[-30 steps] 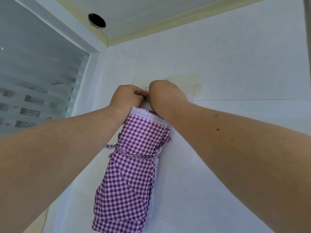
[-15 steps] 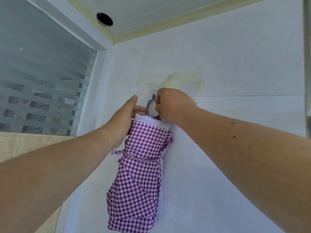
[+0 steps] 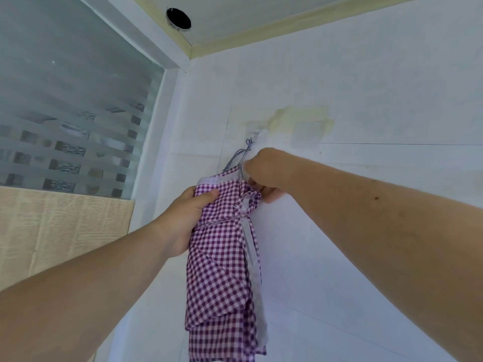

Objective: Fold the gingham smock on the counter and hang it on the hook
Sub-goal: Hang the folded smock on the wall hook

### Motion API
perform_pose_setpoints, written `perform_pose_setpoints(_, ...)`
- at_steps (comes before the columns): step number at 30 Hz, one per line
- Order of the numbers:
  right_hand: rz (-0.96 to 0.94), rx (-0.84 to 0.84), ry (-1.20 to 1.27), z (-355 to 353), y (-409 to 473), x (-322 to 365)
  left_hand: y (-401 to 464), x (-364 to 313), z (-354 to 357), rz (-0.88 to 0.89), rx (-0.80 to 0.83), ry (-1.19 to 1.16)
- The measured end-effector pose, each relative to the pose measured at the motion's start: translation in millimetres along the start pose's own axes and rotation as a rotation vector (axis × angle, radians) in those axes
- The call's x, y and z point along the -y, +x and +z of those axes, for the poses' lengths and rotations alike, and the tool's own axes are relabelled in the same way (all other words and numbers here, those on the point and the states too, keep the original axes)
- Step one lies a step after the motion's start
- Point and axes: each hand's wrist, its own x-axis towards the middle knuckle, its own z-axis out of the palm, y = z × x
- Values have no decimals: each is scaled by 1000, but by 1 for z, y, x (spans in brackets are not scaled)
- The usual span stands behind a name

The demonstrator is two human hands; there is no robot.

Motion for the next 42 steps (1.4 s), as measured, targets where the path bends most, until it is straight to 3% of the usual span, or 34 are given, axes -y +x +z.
perform_pose_setpoints(3,34,97,117,19,2,-3,-4,2,9,21,-13,5)
perform_pose_setpoints(7,-92,-38,-51,31,5,-21,-5,5,10,15,-21,25)
perform_pose_setpoints(10,-79,-64,-5,36,7,-27,-8,11,8,-57,35,77)
perform_pose_setpoints(15,-46,-107,165,36,6,-25,-8,2,8,48,8,83)
perform_pose_setpoints(20,-50,-74,-33,37,1,-27,-14,14,16,18,11,94)
perform_pose_setpoints(23,-82,-84,134,33,0,-27,-13,8,13,62,-10,89)
perform_pose_setpoints(28,-25,-41,21,44,-8,-29,-20,17,10,-37,66,117)
perform_pose_setpoints(35,16,-38,522,61,-48,-51,-37,30,-8,-246,206,177)
perform_pose_setpoints(39,192,204,507,81,-79,-72,-58,52,-21,-347,265,222)
perform_pose_setpoints(42,219,380,446,99,-96,-85,-74,69,-30,-404,285,253)
